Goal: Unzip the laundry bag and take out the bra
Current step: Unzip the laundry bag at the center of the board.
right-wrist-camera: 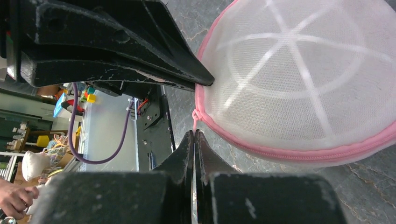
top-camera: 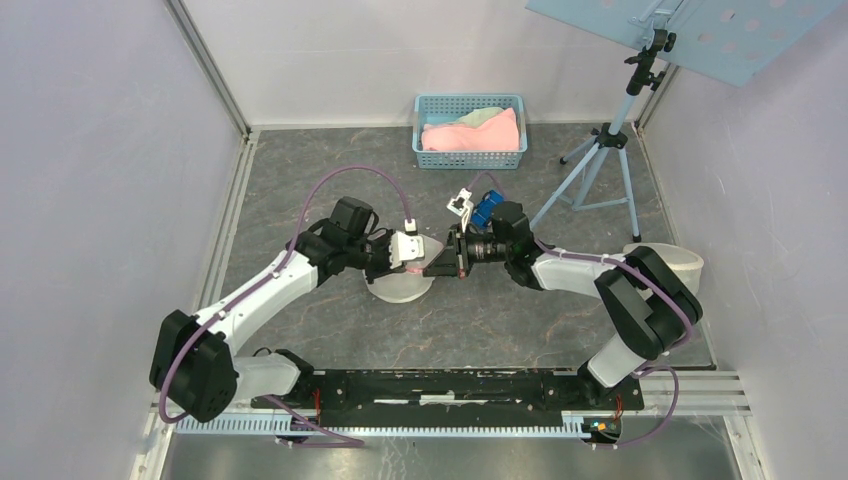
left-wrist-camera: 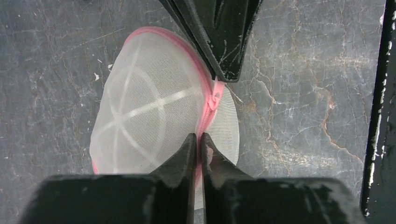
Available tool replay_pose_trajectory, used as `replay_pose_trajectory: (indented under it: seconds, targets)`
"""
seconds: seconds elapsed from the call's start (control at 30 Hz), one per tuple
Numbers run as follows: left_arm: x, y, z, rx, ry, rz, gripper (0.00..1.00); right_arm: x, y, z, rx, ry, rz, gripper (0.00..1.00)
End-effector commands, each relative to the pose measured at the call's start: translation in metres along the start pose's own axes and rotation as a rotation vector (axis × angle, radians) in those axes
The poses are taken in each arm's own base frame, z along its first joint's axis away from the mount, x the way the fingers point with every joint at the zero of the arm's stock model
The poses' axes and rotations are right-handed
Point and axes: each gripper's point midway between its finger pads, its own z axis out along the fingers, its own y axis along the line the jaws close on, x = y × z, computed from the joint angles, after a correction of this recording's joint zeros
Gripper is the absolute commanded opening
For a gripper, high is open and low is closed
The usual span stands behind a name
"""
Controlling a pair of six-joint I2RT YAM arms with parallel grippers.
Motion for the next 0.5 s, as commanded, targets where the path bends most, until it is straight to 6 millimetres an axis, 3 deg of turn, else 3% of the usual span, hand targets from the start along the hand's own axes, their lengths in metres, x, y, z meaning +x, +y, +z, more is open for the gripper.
replay_pose_trajectory:
  seconds: [0.0,0.2,0.37,0.43,0.47]
  targets:
    - [-0.001,0.01,-0.004,-0.049,0.006,0.029,0.06,-0.02,-0.002,-0.008,0.006,-0.04,-0.062,0.0]
    - [0.017,0.017,-0.011,-0.083,0.026,0.021,0.02,-0.023,-0.026,-0.031,0.081,-0.052,-0.066,0.0]
    - [0.026,0.023,-0.017,-0.1,0.037,0.023,0.02,-0.02,-0.032,-0.037,0.102,-0.05,-0.073,0.0]
    - [0.023,0.024,-0.019,-0.1,0.029,0.03,0.06,-0.021,-0.029,-0.035,0.089,-0.061,-0.06,0.0]
    - [0.018,0.022,-0.021,-0.092,0.017,0.028,0.13,-0.022,-0.027,-0.034,0.081,-0.064,-0.06,0.0]
